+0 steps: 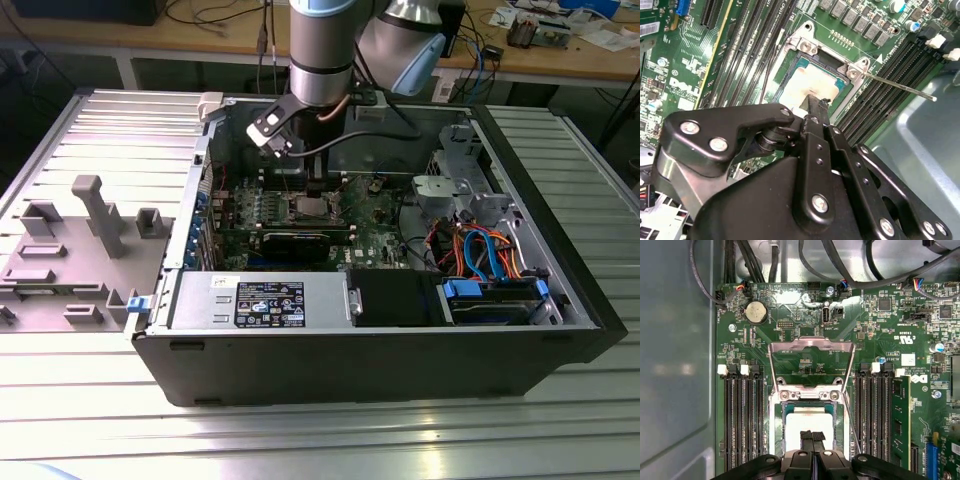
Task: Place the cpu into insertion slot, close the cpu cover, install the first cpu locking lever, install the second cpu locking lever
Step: 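Close the cpu cover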
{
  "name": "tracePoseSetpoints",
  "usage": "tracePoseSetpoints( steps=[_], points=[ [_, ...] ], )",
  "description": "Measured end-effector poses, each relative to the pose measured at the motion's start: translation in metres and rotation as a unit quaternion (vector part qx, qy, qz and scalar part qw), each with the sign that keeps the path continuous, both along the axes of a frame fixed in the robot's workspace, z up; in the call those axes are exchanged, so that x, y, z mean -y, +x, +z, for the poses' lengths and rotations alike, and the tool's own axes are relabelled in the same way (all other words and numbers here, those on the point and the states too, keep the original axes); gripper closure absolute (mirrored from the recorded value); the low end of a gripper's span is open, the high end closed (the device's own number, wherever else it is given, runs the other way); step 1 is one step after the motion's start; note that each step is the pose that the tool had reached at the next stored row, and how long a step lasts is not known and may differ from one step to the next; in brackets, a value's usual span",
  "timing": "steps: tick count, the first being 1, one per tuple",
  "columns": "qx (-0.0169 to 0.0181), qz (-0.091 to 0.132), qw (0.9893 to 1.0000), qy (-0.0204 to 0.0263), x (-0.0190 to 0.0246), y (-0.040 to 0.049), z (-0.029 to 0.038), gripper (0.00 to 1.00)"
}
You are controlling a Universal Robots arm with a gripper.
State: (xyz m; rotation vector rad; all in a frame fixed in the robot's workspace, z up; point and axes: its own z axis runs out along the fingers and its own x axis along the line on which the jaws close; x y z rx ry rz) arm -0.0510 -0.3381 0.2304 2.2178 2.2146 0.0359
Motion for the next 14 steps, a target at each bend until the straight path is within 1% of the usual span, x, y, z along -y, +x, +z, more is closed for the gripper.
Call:
tracePoseSetpoints(
  steps=[2,4,5,7,8,9,14],
  points=[
    [0.0000,0.000,1.0000,0.0000,0.0000,0.0000,0.0025,0.89],
    [0.0000,0.000,1.0000,0.0000,-0.0001,0.0000,0.0033,0.89],
    [-0.0013,0.000,1.0000,0.0000,-0.0001,0.0004,0.0033,0.89],
    [-0.0080,0.000,1.0000,-0.0002,-0.0003,0.0026,0.0032,0.89],
    [-0.0099,0.000,1.0000,-0.0002,-0.0004,0.0037,0.0031,0.89],
    [-0.0105,0.000,0.9999,-0.0002,-0.0003,0.0042,0.0032,0.89],
    [-0.0110,0.000,0.9999,-0.0002,-0.0004,0.0043,0.0032,0.89]
  ],
)
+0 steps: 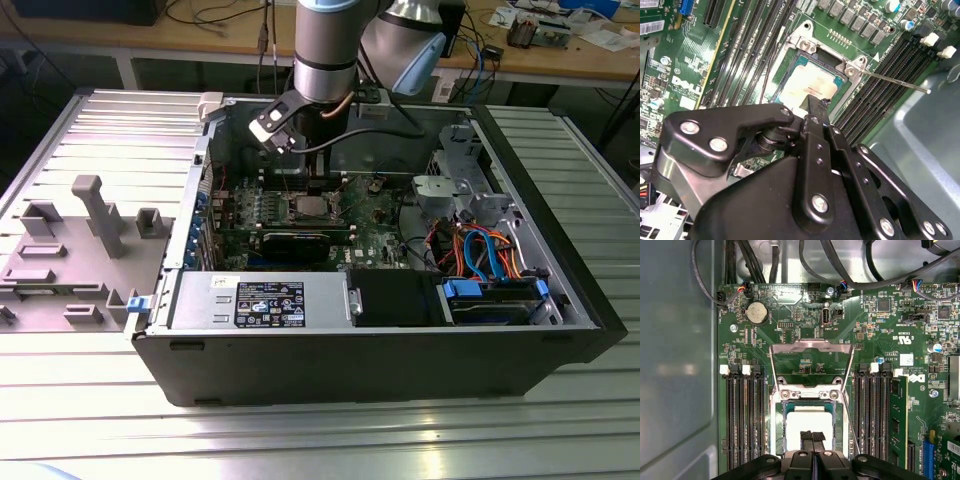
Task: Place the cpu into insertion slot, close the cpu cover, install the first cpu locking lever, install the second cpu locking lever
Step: 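Close the cpu cover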
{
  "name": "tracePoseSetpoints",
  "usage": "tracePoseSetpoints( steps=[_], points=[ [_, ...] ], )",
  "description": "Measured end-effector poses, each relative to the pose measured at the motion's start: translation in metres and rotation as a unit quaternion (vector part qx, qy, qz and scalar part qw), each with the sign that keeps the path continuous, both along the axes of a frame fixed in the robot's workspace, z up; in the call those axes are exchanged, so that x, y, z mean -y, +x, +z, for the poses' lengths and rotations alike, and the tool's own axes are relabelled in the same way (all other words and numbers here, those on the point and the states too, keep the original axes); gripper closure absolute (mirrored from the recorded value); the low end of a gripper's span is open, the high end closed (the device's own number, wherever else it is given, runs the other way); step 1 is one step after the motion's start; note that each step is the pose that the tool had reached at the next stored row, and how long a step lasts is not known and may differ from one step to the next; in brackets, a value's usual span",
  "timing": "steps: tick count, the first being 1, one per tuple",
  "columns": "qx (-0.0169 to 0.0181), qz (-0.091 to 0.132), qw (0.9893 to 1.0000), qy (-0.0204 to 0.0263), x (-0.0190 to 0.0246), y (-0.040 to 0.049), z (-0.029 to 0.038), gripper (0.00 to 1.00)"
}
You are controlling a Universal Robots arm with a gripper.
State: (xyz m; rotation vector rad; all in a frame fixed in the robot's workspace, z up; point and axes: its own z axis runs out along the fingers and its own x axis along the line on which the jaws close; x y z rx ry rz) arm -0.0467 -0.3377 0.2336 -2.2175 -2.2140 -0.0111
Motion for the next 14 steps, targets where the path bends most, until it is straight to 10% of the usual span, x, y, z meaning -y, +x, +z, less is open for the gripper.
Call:
tracePoseSetpoints(
  steps=[14],
  points=[
    [0.0000,0.006,1.0000,0.0000,0.0000,0.0000,0.0053,0.89]
  ],
)
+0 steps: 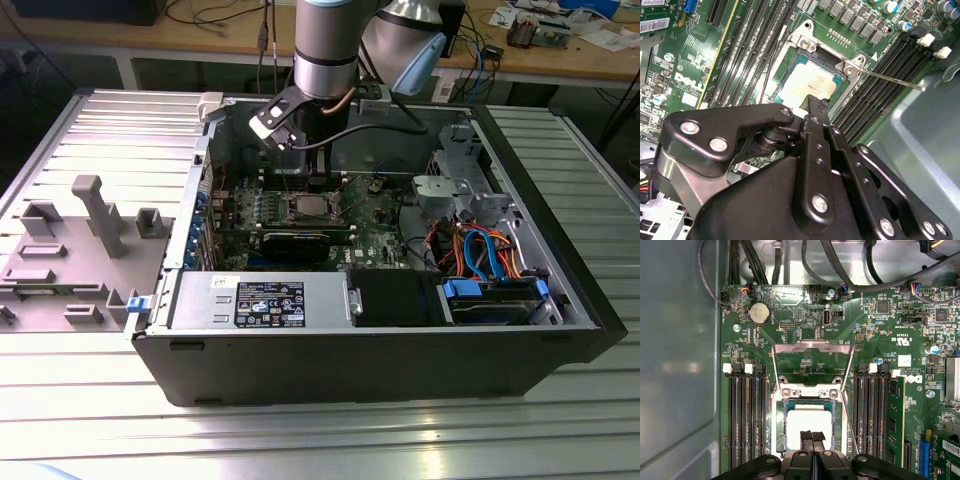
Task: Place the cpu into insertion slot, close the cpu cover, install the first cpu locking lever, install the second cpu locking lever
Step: 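Close the cpu cover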
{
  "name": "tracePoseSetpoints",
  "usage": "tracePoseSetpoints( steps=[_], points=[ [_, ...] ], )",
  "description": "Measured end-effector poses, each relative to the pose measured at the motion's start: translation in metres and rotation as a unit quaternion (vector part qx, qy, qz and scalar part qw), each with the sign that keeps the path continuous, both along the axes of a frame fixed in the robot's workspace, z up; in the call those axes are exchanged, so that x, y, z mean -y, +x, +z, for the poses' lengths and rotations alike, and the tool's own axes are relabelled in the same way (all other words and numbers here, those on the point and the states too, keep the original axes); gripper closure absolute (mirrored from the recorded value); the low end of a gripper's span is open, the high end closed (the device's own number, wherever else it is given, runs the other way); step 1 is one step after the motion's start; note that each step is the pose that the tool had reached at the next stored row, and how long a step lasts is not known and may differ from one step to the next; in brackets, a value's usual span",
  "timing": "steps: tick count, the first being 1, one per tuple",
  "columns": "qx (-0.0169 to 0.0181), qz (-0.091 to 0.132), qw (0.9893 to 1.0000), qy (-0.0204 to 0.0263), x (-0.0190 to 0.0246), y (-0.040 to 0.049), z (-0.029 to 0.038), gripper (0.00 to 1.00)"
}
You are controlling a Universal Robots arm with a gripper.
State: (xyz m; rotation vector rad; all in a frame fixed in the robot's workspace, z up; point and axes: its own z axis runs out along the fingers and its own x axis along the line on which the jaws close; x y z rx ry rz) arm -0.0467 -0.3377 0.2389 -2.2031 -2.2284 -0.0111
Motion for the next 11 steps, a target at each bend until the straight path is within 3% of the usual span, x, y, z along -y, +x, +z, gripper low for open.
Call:
tracePoseSetpoints(
  steps=[11],
  points=[
    [0.0000,0.000,1.0000,0.0000,0.0000,0.0000,0.0066,0.89]
  ],
)
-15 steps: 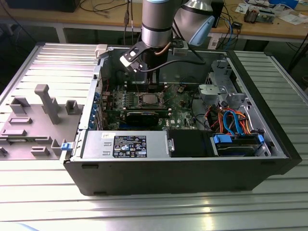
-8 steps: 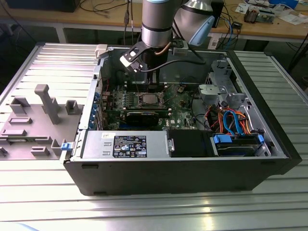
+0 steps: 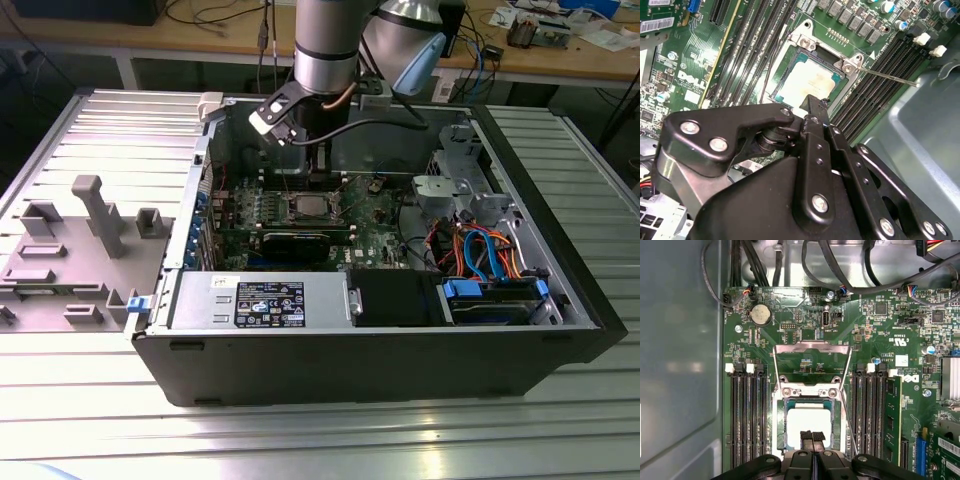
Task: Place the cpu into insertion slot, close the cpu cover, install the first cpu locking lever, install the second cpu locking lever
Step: 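Close the cpu cover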
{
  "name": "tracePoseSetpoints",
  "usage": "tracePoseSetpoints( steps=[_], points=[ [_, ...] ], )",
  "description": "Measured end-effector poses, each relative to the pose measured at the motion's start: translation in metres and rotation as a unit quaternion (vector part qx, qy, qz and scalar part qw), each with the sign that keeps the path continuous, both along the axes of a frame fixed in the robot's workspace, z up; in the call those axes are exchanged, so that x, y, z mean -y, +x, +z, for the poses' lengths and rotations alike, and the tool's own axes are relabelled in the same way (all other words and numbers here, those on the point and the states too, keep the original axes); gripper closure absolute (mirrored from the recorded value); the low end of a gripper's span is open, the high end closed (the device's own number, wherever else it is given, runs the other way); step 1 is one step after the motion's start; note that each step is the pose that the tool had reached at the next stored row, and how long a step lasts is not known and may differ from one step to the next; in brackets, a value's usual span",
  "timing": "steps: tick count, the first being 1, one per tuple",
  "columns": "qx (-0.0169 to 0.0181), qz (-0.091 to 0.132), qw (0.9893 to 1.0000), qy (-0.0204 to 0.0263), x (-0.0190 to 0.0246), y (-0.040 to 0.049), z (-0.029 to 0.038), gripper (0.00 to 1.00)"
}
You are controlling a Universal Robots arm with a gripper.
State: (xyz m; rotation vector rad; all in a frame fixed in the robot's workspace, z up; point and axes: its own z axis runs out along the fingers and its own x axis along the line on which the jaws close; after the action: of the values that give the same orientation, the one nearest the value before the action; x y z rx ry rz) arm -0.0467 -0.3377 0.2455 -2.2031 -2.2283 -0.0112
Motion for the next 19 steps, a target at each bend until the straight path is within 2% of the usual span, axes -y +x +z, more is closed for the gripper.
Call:
tracePoseSetpoints(
  steps=[13,19],
  points=[
    [0.0000,0.000,1.0000,-0.0001,0.0000,0.0000,0.0008,0.89],
    [0.0000,0.000,1.0000,0.0000,0.0000,0.0000,0.0057,0.89]
  ],
)
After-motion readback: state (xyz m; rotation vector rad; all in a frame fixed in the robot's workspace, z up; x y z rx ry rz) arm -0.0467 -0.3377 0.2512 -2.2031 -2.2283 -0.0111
